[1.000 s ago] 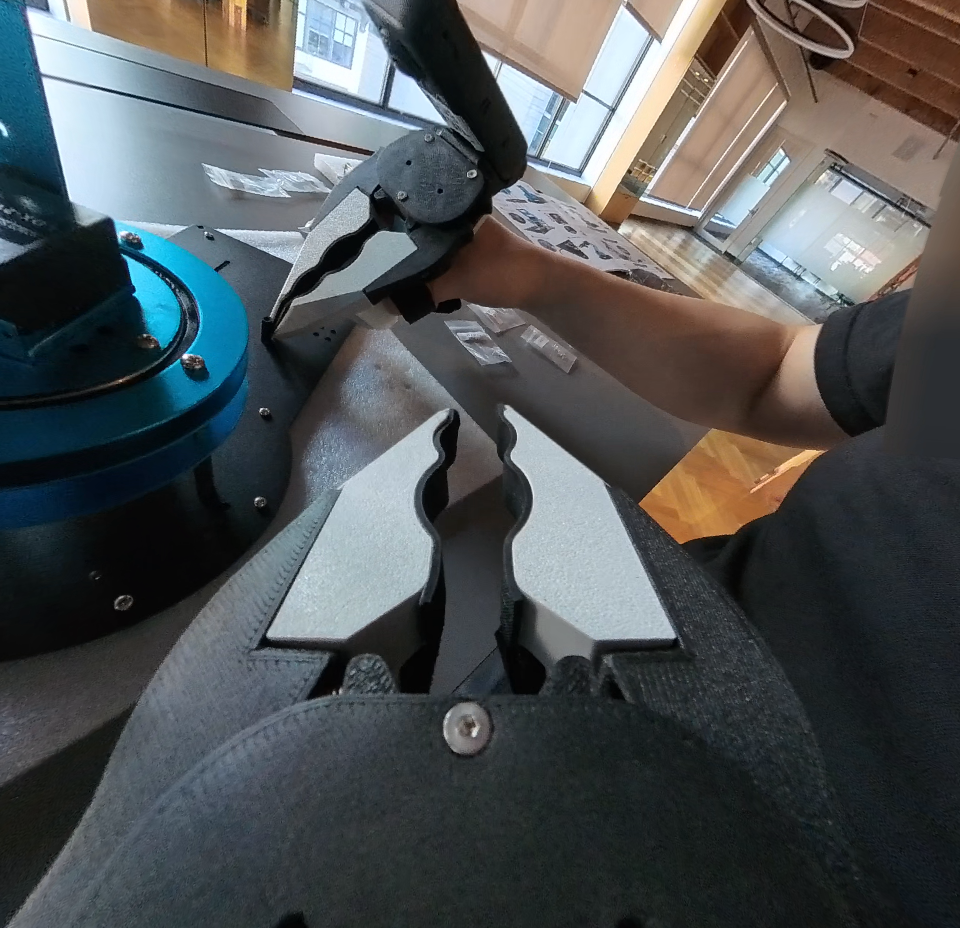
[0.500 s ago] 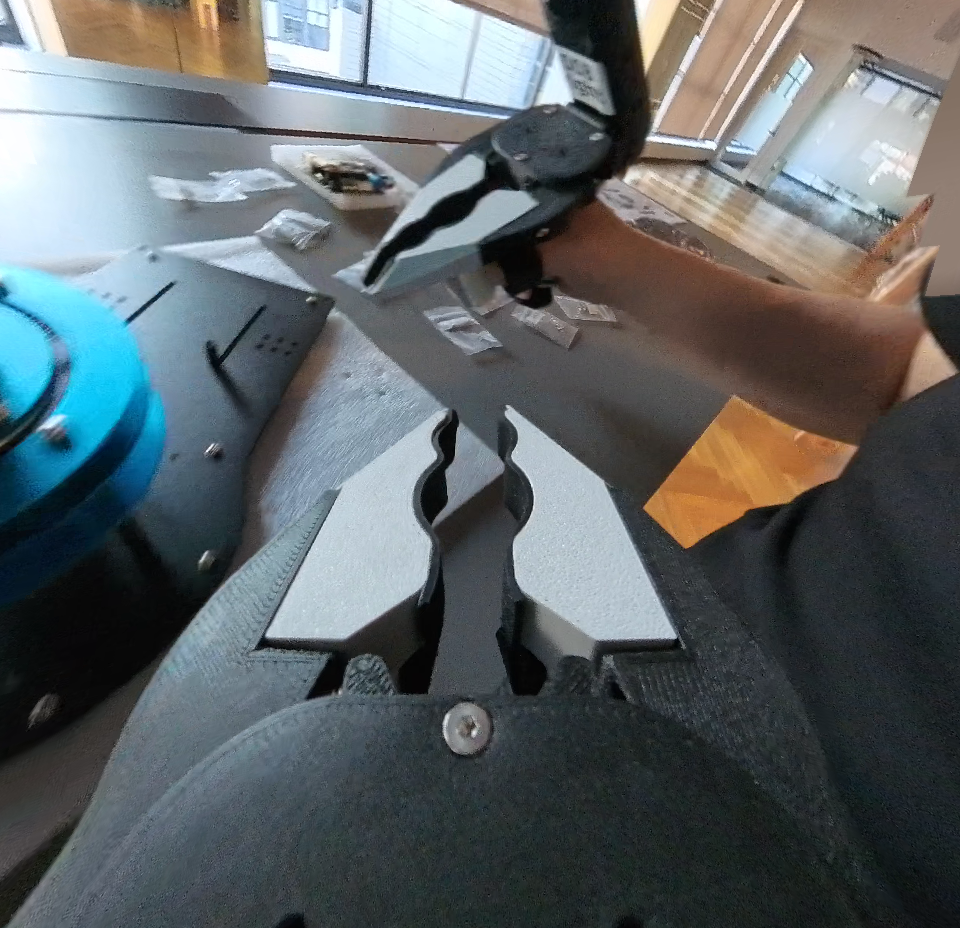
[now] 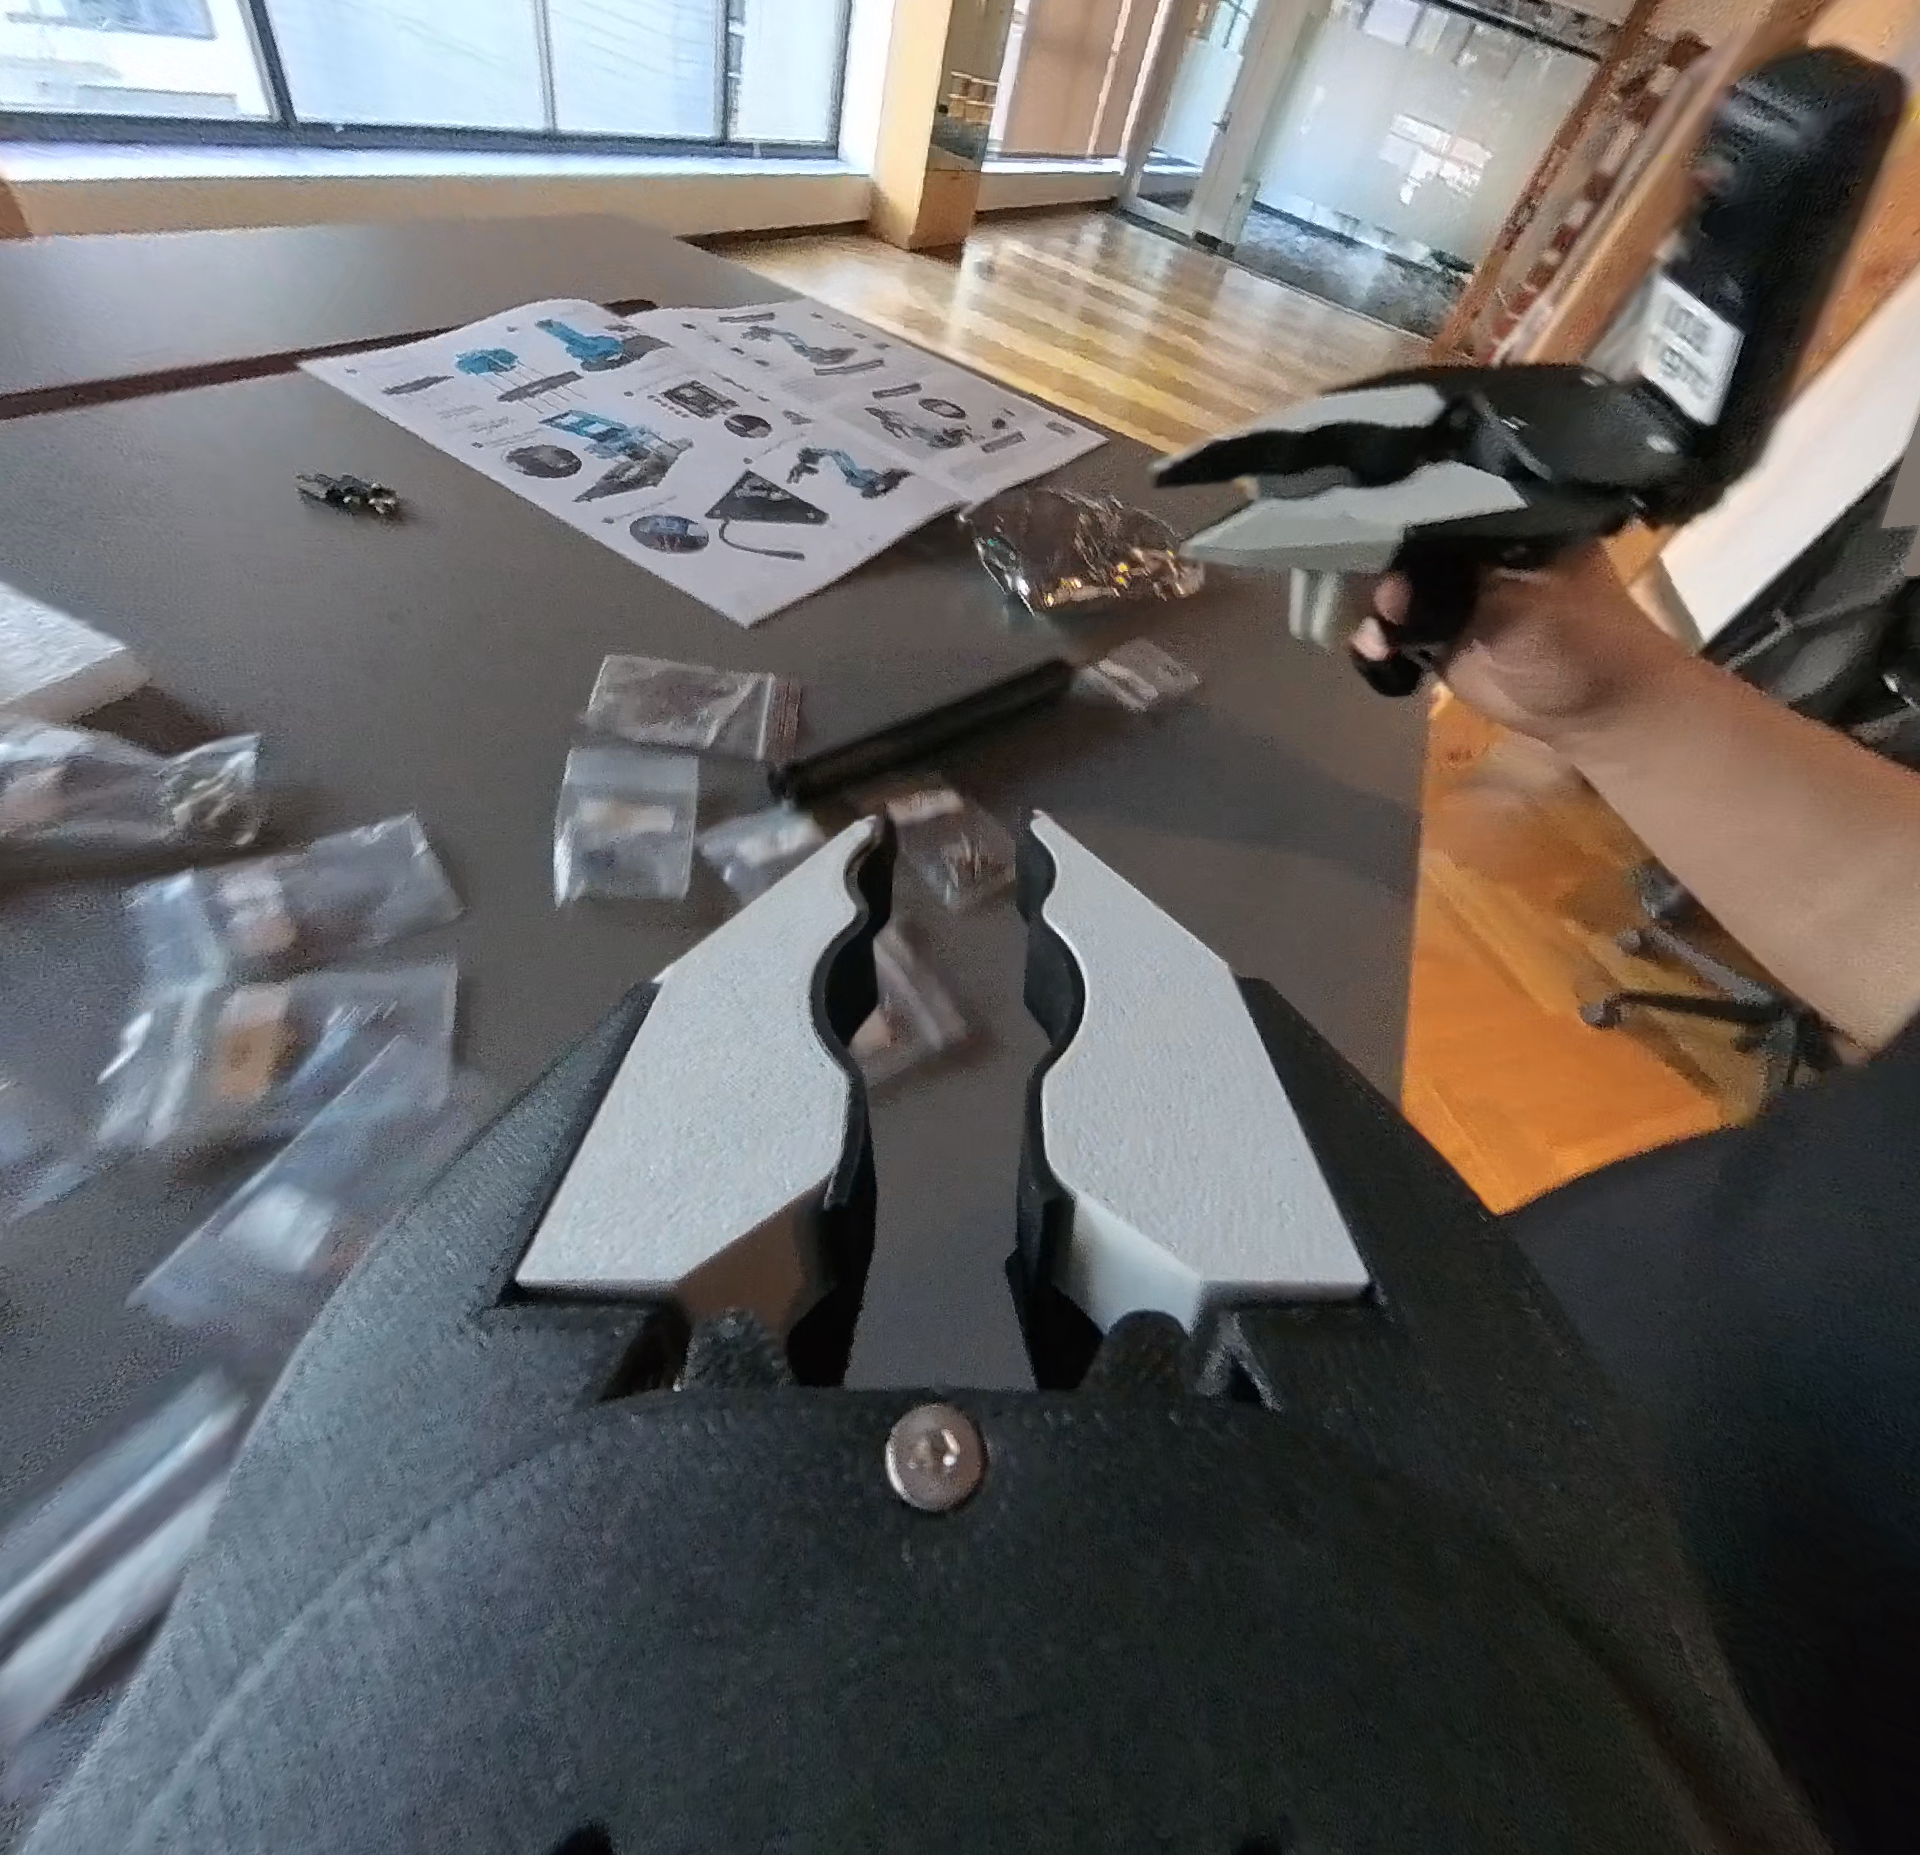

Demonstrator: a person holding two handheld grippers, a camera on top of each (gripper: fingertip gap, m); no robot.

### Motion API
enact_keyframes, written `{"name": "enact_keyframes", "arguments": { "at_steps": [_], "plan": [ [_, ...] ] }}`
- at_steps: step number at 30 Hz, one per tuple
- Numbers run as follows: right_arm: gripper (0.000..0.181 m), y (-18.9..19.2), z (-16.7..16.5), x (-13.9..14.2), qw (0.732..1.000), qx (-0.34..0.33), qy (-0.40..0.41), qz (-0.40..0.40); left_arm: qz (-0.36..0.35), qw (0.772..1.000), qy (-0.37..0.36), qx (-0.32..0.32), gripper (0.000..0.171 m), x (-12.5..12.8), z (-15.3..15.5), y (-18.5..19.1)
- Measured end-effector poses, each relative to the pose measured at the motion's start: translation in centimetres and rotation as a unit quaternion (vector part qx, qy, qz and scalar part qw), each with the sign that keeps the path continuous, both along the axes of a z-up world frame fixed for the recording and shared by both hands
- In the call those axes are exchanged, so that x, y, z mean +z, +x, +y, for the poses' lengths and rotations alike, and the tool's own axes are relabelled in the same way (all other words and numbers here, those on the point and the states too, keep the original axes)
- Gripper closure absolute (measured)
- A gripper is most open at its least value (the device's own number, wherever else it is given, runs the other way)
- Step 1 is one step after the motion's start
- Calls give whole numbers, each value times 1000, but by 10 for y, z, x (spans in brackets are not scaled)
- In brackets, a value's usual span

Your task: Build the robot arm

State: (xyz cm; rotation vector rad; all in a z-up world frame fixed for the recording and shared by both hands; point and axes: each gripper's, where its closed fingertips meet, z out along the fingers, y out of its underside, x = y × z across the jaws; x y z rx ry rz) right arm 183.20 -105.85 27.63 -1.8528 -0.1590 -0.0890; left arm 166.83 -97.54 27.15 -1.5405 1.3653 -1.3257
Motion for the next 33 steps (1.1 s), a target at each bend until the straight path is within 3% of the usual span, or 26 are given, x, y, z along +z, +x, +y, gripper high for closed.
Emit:
{"name": "enact_keyframes", "arguments": {
  "at_steps": [1, 3, 6, 11, 15, 19, 25, 33],
  "plan": [
    [146, 23, -13, -1, 1000, -7, -3, -2, 3, 1000, -6, 10, 149, 0, 0, 21],
    [164, 58, -32, 1, 1000, 5, 0, 7, 15, 999, 4, 42, 150, -4, 10, 59],
    [169, 95, -40, 12, 998, 40, 11, 36, 65, 992, 49, 94, 155, -17, 47, 104],
    [164, 150, -8, 21, 995, 96, 15, -5, 172, 978, 5, 118, 159, -51, 120, 166],
    [158, 199, 31, 26, 995, 89, 32, -14, 195, 971, 0, 141, 164, -56, 157, 195],
    [156, 242, 54, 28, 997, 48, 63, -26, 192, 966, 14, 170, 158, -41, 167, 186],
    [155, 291, 79, 24, 992, -17, 111, -54, 168, 947, 8, 272, 158, -6, 195, 122],
    [156, 318, 91, 11, 980, -74, 134, -124, 94, 937, 10, 335, 156, 77, 242, 81]
  ]
}}
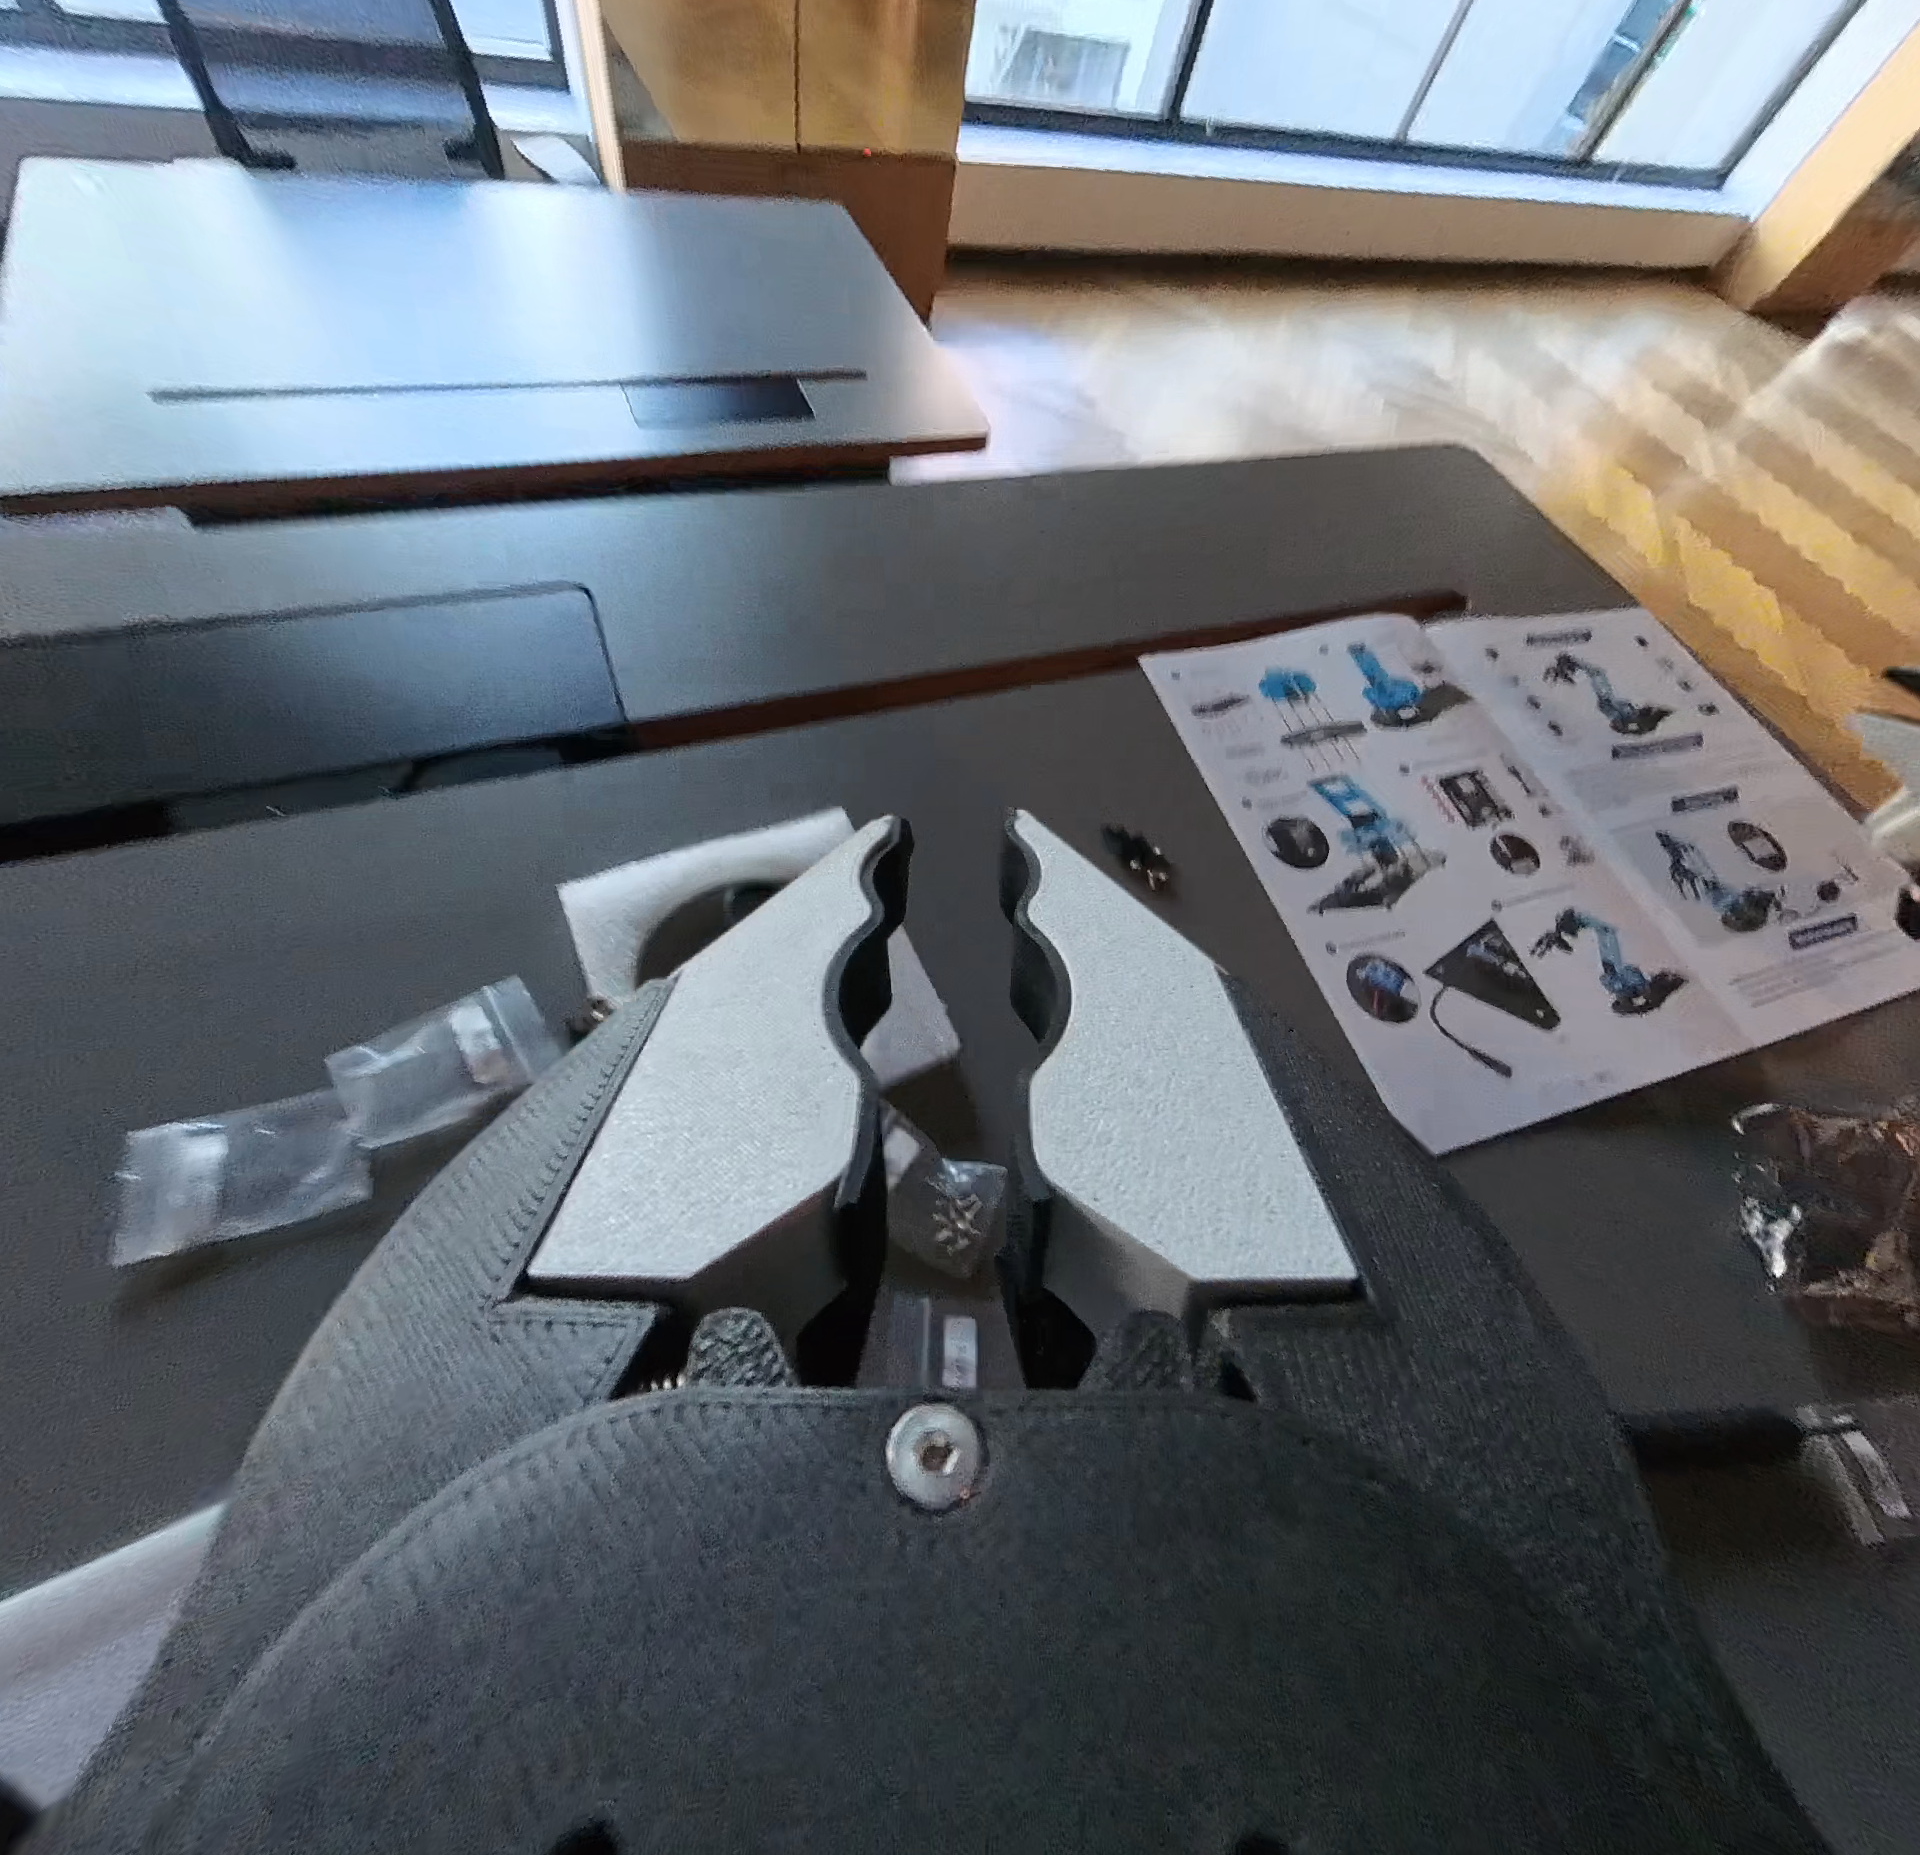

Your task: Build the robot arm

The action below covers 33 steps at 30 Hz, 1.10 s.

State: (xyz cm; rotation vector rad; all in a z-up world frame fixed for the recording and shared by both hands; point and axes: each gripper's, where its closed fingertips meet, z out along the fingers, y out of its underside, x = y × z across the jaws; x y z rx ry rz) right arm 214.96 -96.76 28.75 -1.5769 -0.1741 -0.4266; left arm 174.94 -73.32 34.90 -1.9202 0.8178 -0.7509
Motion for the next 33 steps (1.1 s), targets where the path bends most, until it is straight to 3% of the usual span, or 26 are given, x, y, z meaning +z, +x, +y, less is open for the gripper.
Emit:
{"name": "enact_keyframes", "arguments": {
  "at_steps": [3, 10, 13, 21, 24, 27, 30, 33],
  "plan": [
    [157, 0, -2, 4, 1000, -1, 16, 2, 13, 1000, 8, 18, 156, 10, 6, -11],
    [160, 6, 0, -4, 999, -4, 7, 32, -13, 999, -28, 17, 159, -14, 11, -14],
    [160, 5, 0, -4, 1000, -3, 6, 30, -24, 999, -32, 12, 158, -14, 14, -13],
    [160, -2, 4, -11, 1000, 11, -14, 26, -5, 998, -55, 7, 151, -28, 20, -12],
    [160, -4, 6, -13, 999, 15, -21, 29, -29, 997, -65, -33, 151, -22, 8, 7],
    [160, -4, 7, -14, 999, 15, -23, 28, -9, 993, -78, -86, 150, -34, -10, 39],
    [160, -4, 7, -14, 999, 19, -23, 32, 35, 984, -73, -158, 160, -63, -30, 84],
    [160, -5, 7, -15, 999, 22, -24, 32, 63, 979, -82, -175, 167, -100, -35, 120]
  ]
}}
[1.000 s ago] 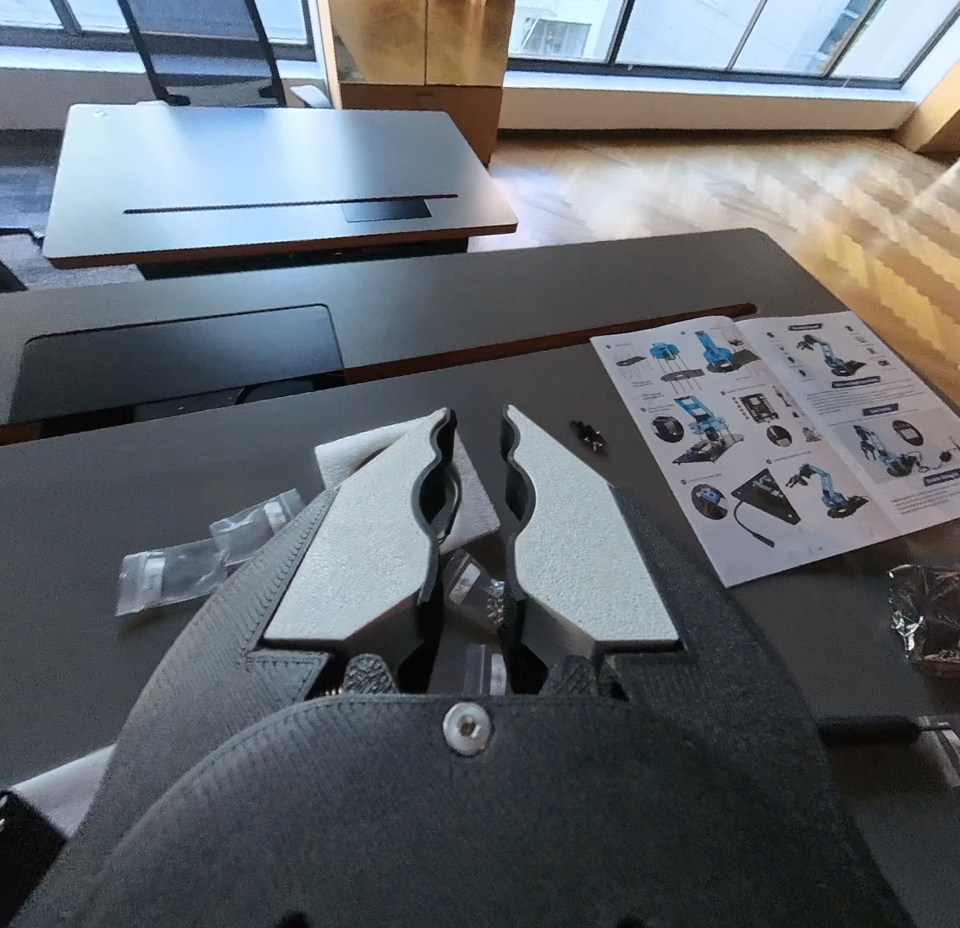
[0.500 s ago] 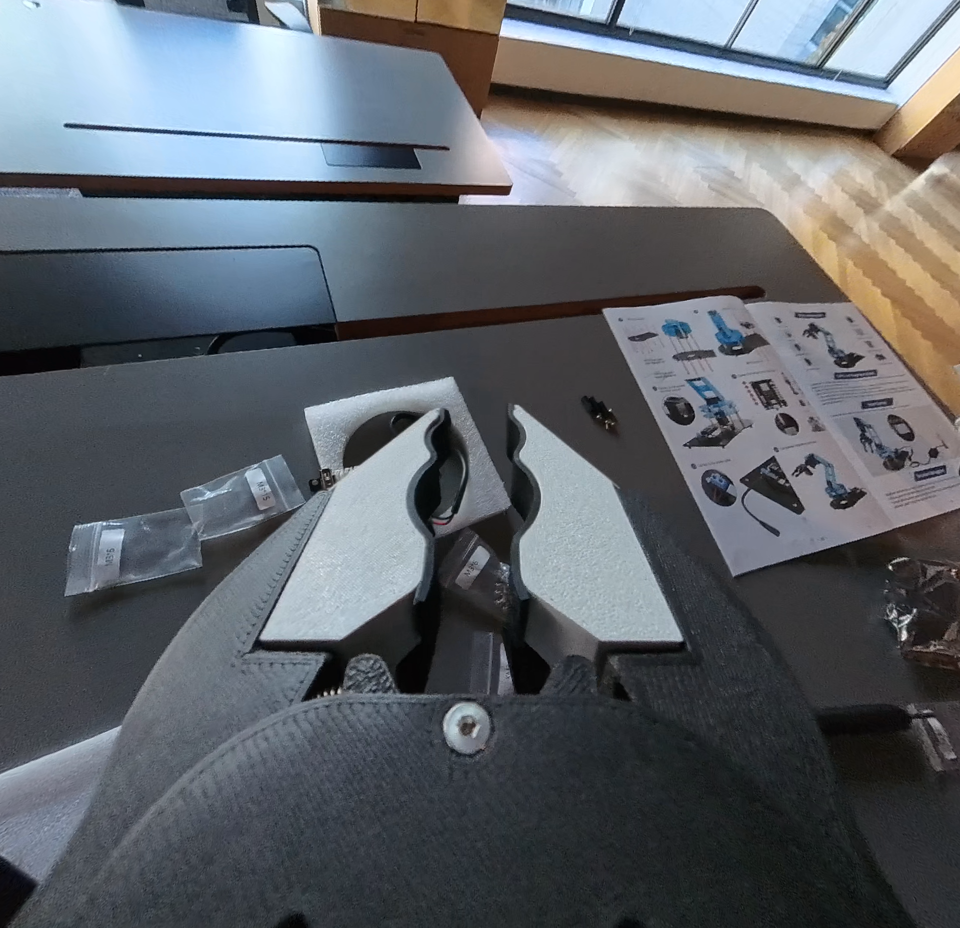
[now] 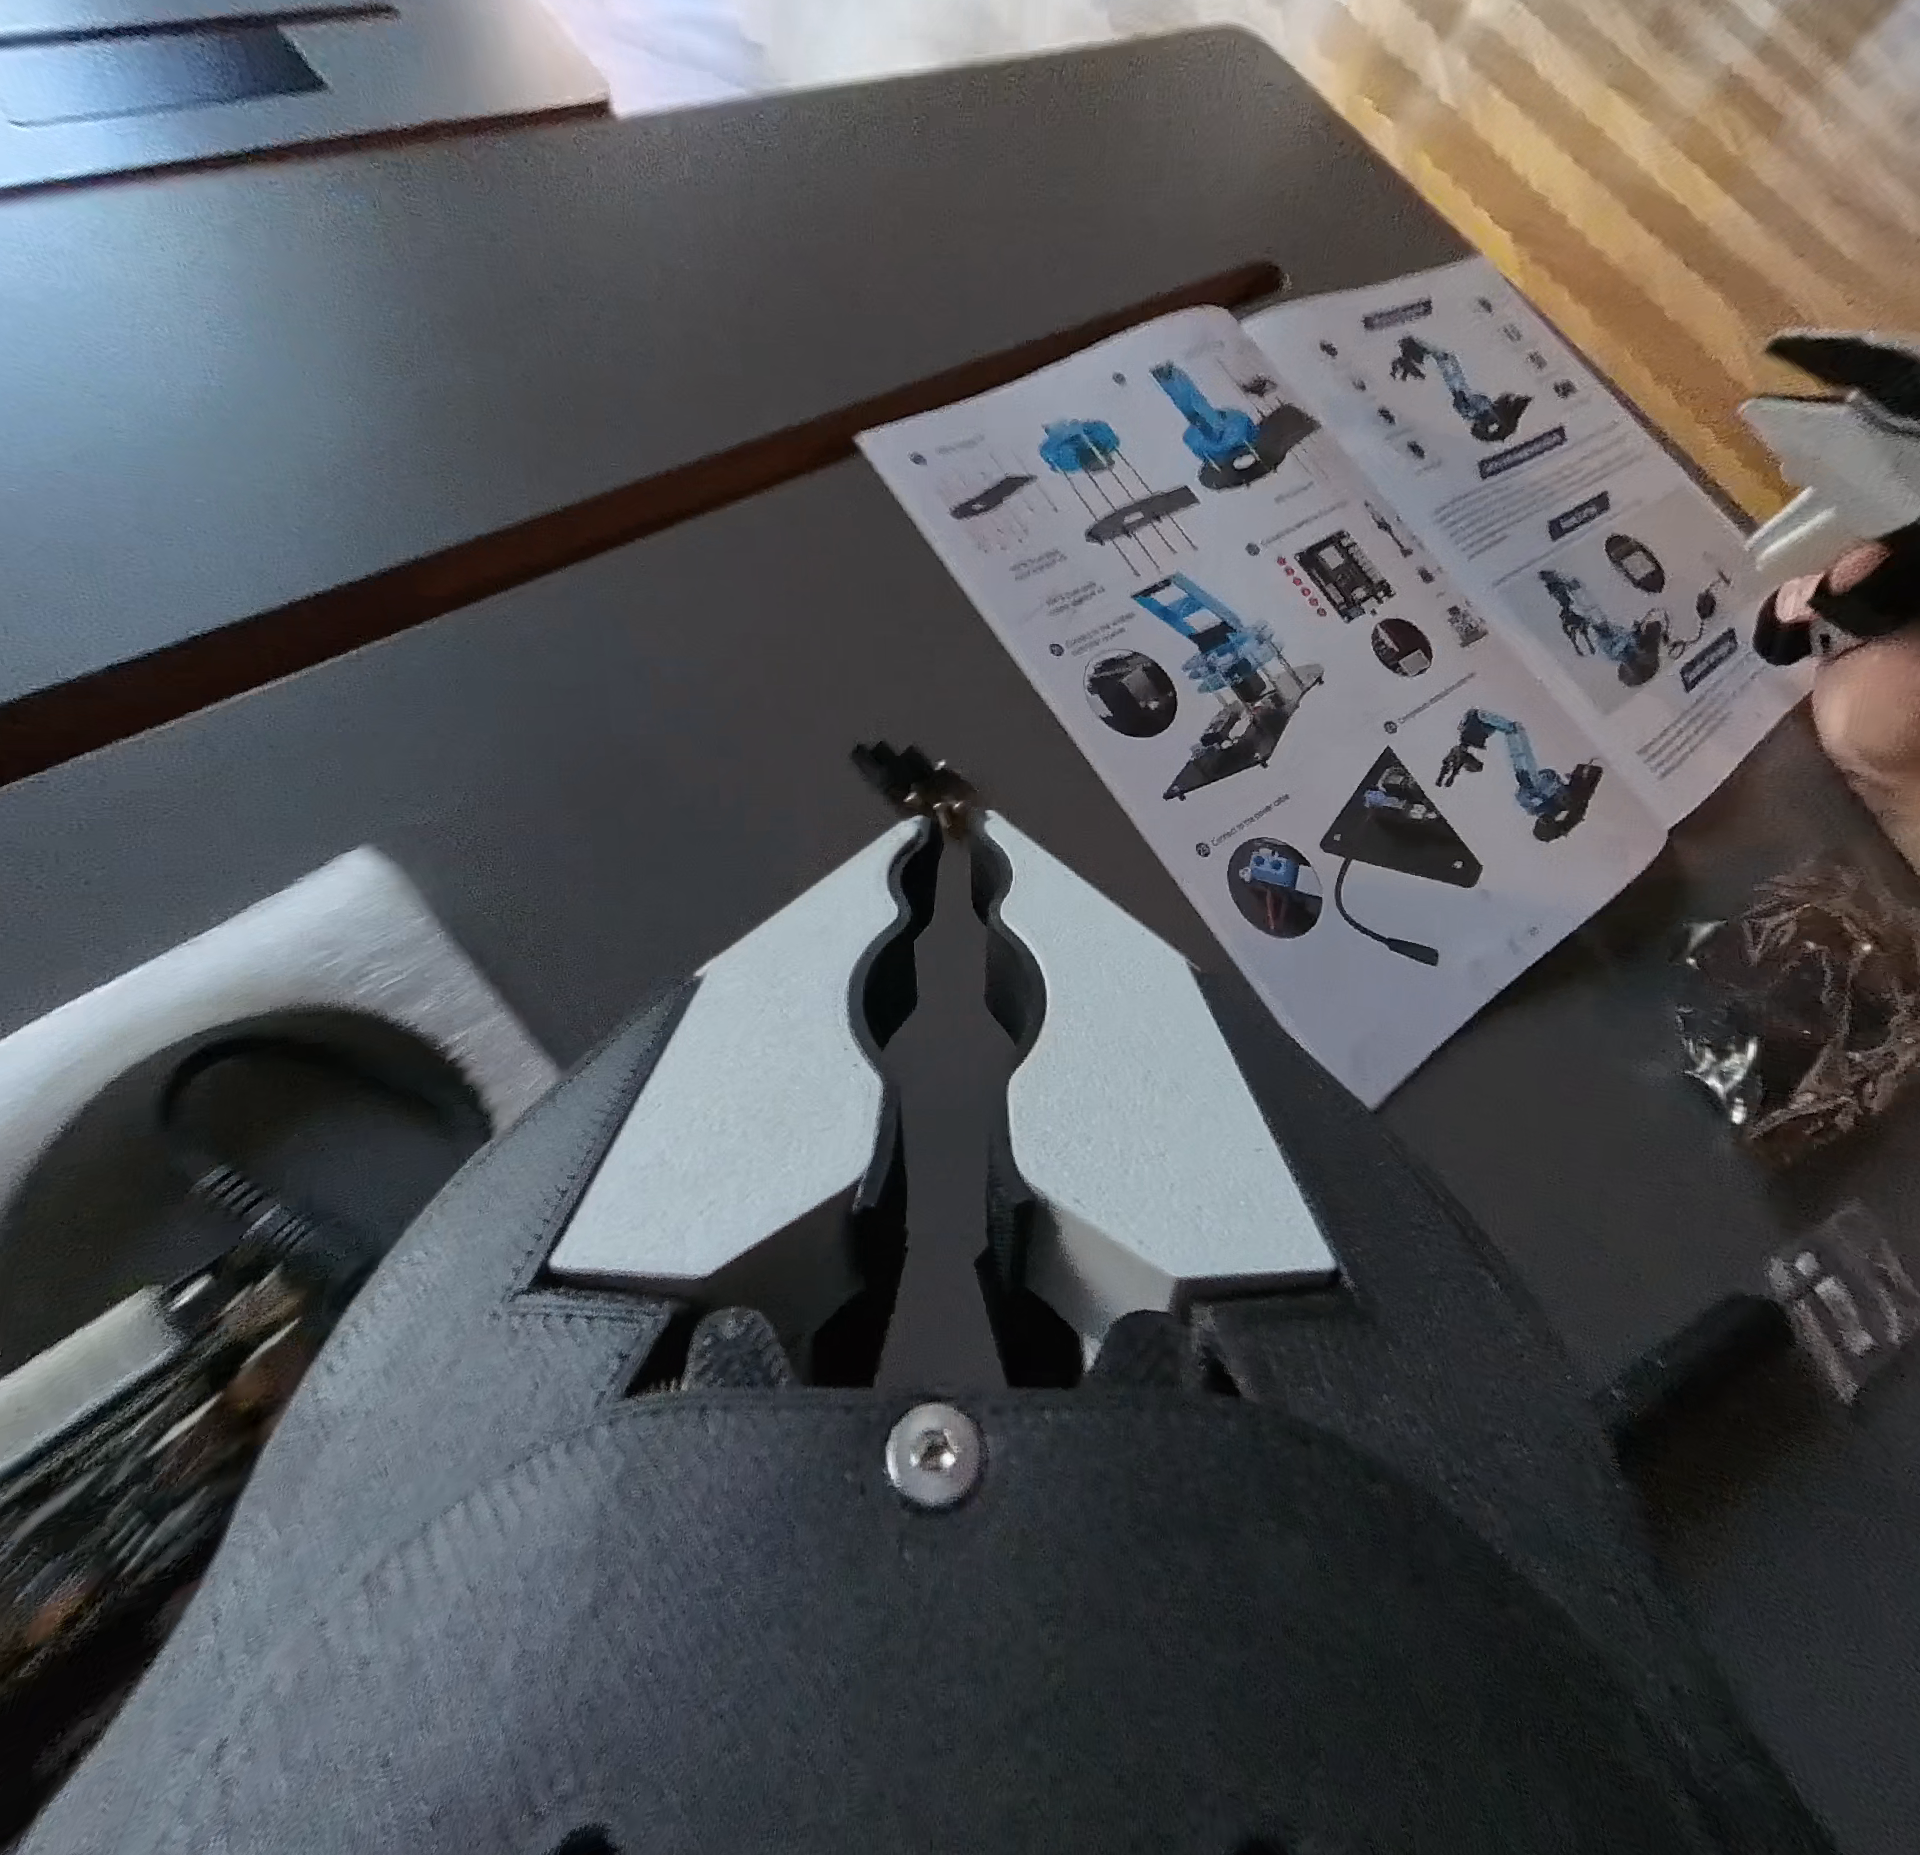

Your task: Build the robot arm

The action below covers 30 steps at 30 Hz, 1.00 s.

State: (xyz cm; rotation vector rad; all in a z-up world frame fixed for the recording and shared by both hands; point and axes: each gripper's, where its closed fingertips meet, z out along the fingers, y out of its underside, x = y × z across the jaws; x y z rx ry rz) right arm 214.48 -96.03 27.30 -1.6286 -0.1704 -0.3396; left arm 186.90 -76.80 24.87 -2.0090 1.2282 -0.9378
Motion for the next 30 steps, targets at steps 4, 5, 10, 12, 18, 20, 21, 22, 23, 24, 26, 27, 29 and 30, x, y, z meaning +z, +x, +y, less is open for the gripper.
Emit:
{"name": "enact_keyframes", "arguments": {
  "at_steps": [4, 5, 10, 12, 18, 20, 21, 22, 23, 24, 26, 27, 29, 30],
  "plan": [
    [159, 0, 0, 0, 1000, 5, 0, 3, 85, 996, 18, -9, 164, -51, 4, 15],
    [160, 0, 0, -1, 1000, 6, -1, 7, 96, 995, 16, -15, 162, -59, 3, 19],
    [159, 3, -1, 0, 1000, 11, 3, 24, 102, 993, 48, -31, 161, -69, -1, 30],
    [159, 4, -1, 1, 999, 11, 6, 30, 90, 994, 55, -35, 160, -68, -3, 33],
    [159, 4, -1, 0, 999, 15, 6, 35, 99, 992, 60, -49, 162, -74, -5, 38],
    [159, 4, 0, 0, 999, 16, 6, 35, 97, 992, 67, -49, 162, -74, -3, 39],
    [159, 3, 0, 0, 999, 17, 6, 35, 98, 992, 69, -47, 162, -74, -2, 40],
    [159, 3, 0, 0, 999, 17, 5, 35, 98, 992, 69, -49, 162, -74, -2, 40],
    [159, 3, 0, 0, 999, 18, 4, 35, 97, 991, 70, -52, 162, -74, -3, 41],
    [159, 3, 0, -1, 999, 19, 3, 35, 97, 991, 73, -53, 163, -74, -2, 41],
    [159, 3, 0, -2, 999, 19, 1, 35, 99, 990, 81, -54, 165, -74, -2, 42],
    [159, 2, 1, -2, 999, 19, 0, 35, 101, 990, 86, -54, 167, -75, -1, 41],
    [159, 2, 0, -2, 999, 19, 1, 35, 103, 989, 92, -55, 170, -75, 0, 41],
    [159, 3, 0, -2, 999, 19, 1, 35, 103, 989, 93, -56, 171, -75, 0, 41]
  ]
}}
